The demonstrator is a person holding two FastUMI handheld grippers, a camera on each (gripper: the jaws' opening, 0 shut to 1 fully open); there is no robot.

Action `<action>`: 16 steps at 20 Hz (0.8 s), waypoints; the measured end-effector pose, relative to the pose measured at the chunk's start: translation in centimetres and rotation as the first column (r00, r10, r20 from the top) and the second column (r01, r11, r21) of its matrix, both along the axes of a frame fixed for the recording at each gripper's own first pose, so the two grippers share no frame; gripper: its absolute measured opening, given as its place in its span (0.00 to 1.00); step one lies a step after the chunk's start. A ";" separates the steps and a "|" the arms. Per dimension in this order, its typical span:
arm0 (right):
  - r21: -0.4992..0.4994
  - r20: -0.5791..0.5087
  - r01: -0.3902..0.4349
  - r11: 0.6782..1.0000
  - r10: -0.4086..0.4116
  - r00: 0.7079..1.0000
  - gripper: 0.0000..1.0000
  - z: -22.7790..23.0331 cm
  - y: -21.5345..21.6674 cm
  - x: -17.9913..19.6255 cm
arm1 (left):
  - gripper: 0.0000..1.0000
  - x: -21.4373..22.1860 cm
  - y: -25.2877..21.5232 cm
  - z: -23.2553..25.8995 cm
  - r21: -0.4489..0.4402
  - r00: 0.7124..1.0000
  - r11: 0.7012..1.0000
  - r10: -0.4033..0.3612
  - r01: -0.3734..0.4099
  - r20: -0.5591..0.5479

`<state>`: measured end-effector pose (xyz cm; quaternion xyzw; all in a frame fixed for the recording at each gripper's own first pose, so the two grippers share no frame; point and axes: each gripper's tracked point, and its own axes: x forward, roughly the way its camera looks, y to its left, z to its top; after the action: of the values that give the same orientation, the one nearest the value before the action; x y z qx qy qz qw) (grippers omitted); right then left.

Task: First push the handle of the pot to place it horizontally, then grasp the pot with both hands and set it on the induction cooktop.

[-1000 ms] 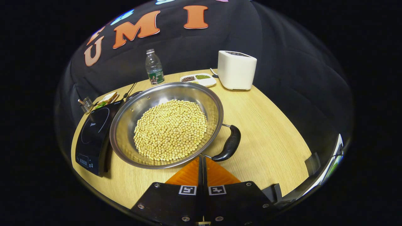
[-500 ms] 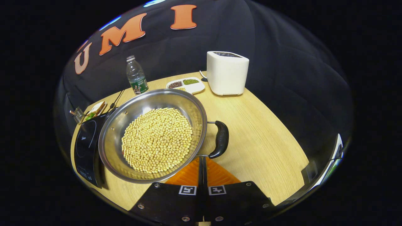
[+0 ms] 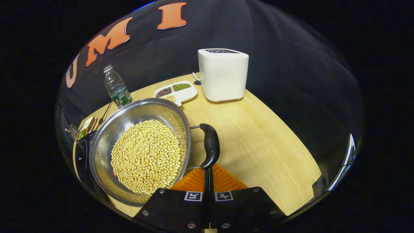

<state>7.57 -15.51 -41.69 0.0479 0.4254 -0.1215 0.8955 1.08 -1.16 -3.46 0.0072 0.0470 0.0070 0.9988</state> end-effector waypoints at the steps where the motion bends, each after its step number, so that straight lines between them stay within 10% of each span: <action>1: 0.014 -0.006 0.008 1.000 -0.008 1.000 0.00 -0.3 -0.3 0.1 | 0.96 0.1 0.0 0.0 0.000 1.000 1.000 0.002 -0.002 0.000; 16: 0.035 0.018 0.023 0.999 -0.023 1.000 0.00 0.2 -1.6 3.5 | 0.99 1.4 -2.5 -4.6 -0.042 0.997 0.999 -0.027 0.023 -0.078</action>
<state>11.08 -17.07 -41.46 0.0694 0.4187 -0.1239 0.8970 2.51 -3.64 -8.05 -0.0124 0.0863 -0.0068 0.9962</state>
